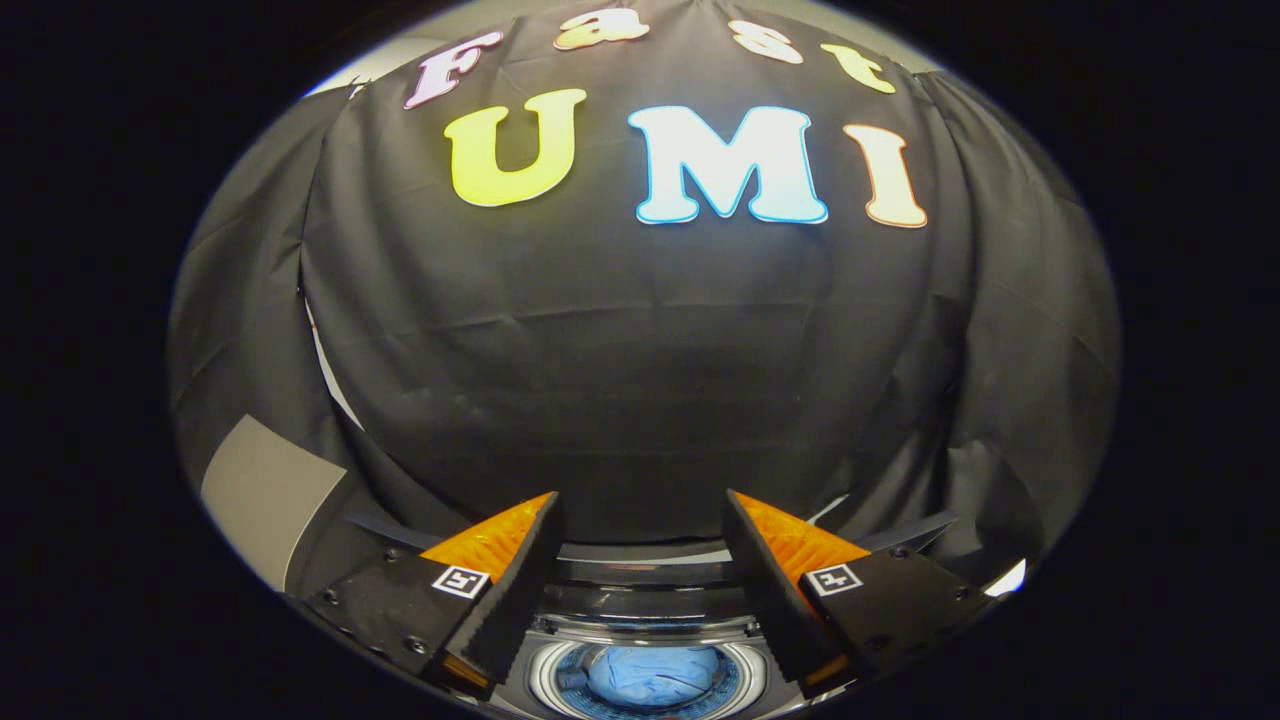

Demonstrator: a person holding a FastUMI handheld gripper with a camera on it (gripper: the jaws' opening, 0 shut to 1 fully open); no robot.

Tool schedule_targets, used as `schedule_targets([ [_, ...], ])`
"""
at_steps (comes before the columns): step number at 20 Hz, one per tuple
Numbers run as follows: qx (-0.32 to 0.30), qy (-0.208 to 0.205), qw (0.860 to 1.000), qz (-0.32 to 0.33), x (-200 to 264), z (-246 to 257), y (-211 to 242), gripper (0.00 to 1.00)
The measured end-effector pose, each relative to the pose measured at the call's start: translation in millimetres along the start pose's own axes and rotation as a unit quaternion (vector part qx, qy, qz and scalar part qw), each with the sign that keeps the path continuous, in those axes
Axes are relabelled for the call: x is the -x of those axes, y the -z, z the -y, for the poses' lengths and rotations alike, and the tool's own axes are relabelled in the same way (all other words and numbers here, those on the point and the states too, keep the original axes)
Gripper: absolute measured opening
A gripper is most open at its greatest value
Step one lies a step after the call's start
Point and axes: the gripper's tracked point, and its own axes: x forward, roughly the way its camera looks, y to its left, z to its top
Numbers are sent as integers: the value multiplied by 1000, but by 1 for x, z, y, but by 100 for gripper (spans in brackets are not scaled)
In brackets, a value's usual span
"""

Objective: Put the clothes into the washing machine and then close the washing machine lid.

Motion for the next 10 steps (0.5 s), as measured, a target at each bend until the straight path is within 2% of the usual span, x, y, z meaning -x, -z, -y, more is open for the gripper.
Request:
schedule_targets([
  [10, 5, -1, 1000, 15, 19, -2, 7, 99],
])
